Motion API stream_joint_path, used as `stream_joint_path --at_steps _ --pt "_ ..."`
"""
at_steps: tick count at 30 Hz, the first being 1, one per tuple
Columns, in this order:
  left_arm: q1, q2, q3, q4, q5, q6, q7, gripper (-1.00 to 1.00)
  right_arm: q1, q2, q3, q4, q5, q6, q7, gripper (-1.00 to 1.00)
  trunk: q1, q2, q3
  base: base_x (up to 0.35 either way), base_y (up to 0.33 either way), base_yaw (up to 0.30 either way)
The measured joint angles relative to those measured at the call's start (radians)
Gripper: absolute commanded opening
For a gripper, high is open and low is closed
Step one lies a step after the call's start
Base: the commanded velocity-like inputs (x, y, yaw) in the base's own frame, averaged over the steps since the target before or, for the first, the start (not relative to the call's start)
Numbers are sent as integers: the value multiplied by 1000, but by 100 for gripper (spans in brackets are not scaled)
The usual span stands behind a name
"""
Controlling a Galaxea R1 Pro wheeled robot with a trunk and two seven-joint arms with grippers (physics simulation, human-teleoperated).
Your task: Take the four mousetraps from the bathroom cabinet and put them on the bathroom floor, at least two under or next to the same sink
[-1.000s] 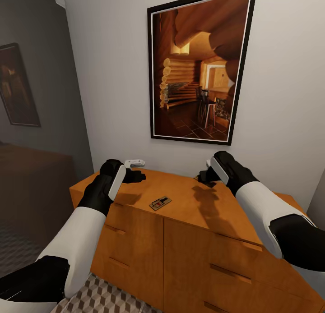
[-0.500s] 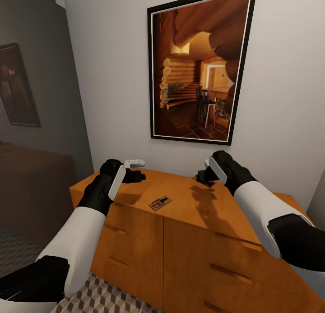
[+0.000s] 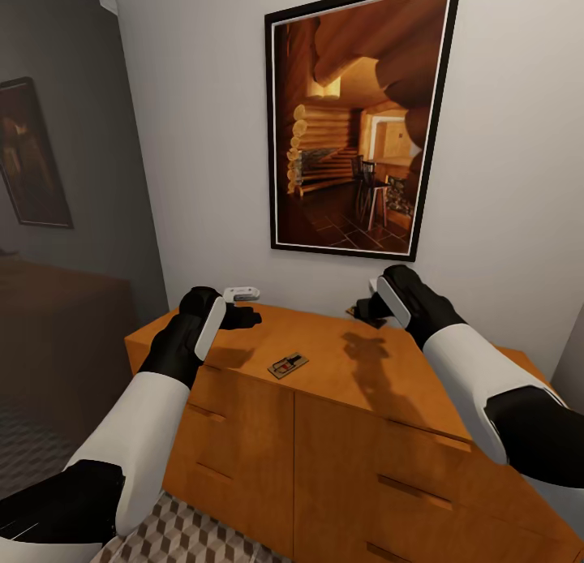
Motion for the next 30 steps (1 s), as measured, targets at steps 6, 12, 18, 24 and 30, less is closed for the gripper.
stream_joint_path --at_steps 6,12,18,24,30 --pt "0 1 -1 0 0 0 -2 100 0 -5 -1 -8 1 0 0 -100 0 0 0 0 0 0" --pt "0 1 -1 0 0 0 -2 100 0 -6 -1 -9 1 0 0 -100 0 0 0 0 0 0" --pt "0 2 -1 0 0 0 -2 100 0 -6 -1 -9 1 0 0 -100 0 0 1 0 0 -26" --pt "0 2 -1 0 0 0 -2 100 0 -6 -1 -9 1 0 0 -100 0 0 4 0 0 -158" --pt "0 2 -1 0 0 0 -2 100 0 -6 -1 -9 1 0 0 -100 0 0 8 0 0 -205"
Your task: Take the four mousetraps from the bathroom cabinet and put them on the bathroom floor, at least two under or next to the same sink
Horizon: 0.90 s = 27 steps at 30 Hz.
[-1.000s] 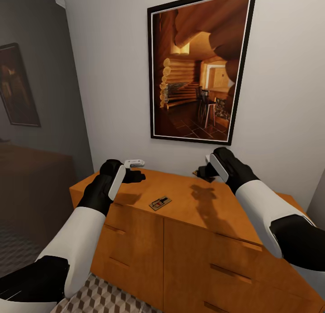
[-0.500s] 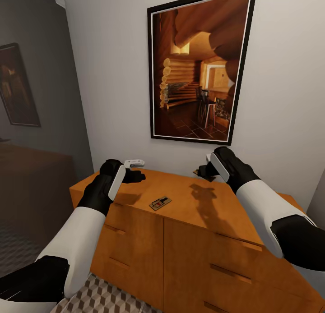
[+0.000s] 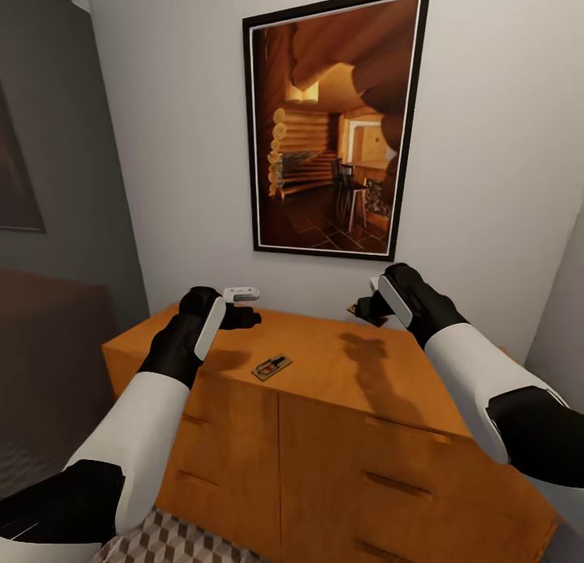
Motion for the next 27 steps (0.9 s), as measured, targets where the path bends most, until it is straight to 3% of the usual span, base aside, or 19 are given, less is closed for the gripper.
stream_joint_path --at_steps 7,18,27 --pt "0 0 0 0 1 0 0 100 0 -1 0 1 0 0 -1 -100 0 0 5 0 0 -183" --pt "0 2 -2 11 2 1 2 100 0 -1 0 1 0 0 -1 -100 0 0 7 0 7 -31" --pt "0 3 -3 38 0 0 5 100 0 -1 0 1 0 0 -1 -100 0 0 7 0 245 -1"
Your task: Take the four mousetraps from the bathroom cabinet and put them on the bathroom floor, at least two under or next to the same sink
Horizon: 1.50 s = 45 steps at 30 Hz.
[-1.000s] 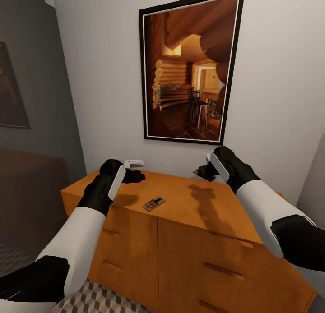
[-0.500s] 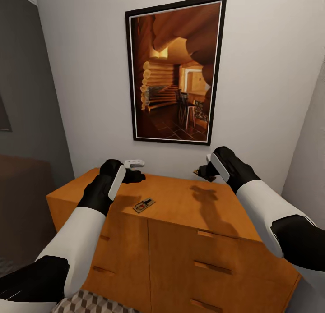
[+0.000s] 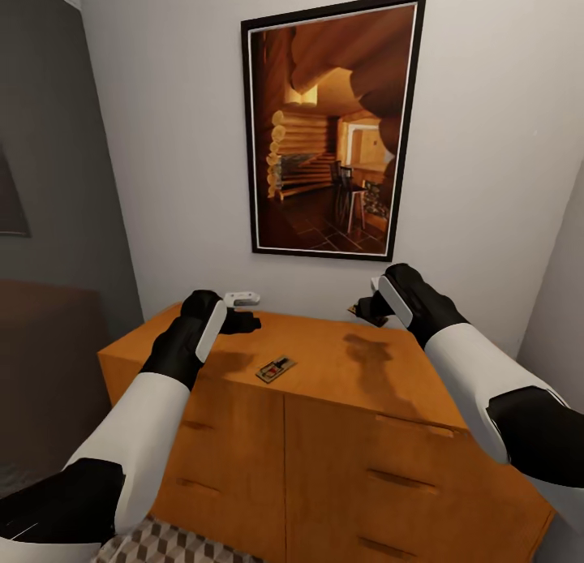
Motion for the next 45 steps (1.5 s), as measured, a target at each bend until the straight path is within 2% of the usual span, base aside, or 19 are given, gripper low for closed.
stream_joint_path --at_steps 15,20,24,26,30,35,45 --pt "0 -2 -2 3 1 1 -1 100 0 0 -2 6 0 0 -4 -100 0 0 0 0 254 0" --pt "0 -4 -22 4 1 1 -9 100 0 0 -2 6 0 0 -2 -100 0 0 1 0 39 -64" --pt "0 -4 -54 5 2 1 -57 100 0 -6 -2 6 1 0 -2 -100 0 0 3 0 10 -190" --pt "0 -3 -96 4 11 -1 -134 100 0 -17 -2 6 3 0 -2 -100 0 0 5 0 3 -241" --pt "0 -2 -124 4 9 -2 -197 100 0 -23 -2 6 0 0 -2 -100 0 0 7 0 1 -251" --pt "0 -1 -136 5 7 -3 -227 100 0 -39 -1 7 2 0 -2 -100 0 0 11 0 0 -258" --pt "0 -1 -138 6 4 -3 -226 100 0 -44 -1 7 0 0 -2 -100 0 0 19 0 0 -260"
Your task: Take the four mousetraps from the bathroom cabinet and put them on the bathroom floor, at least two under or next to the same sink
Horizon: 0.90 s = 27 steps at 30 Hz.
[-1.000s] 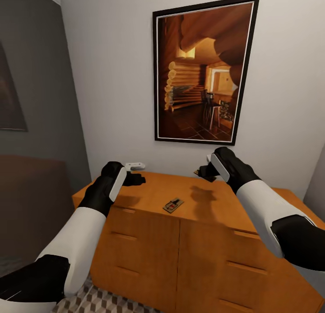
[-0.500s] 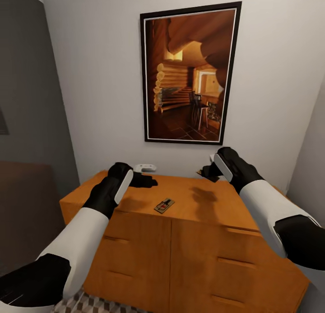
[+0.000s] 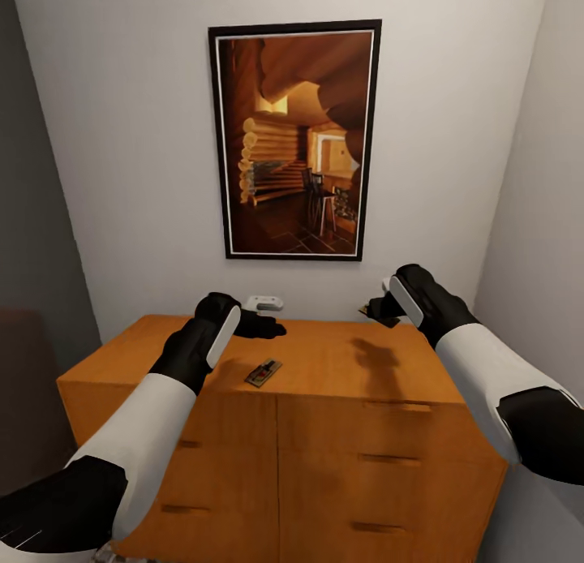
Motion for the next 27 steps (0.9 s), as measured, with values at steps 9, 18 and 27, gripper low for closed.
stream_joint_path --at_steps 9,18,27 --pt "0 6 -2 12 -6 0 5 100 0 0 1 1 0 0 -3 -100 0 0 5 0 0 -188" --pt "0 5 -6 87 -23 5 5 100 0 0 1 4 0 0 -7 -100 0 0 6 0 0 -23" --pt "0 6 -2 207 -29 11 10 100 0 0 1 5 3 0 -8 -100 0 0 6 0 0 -1"
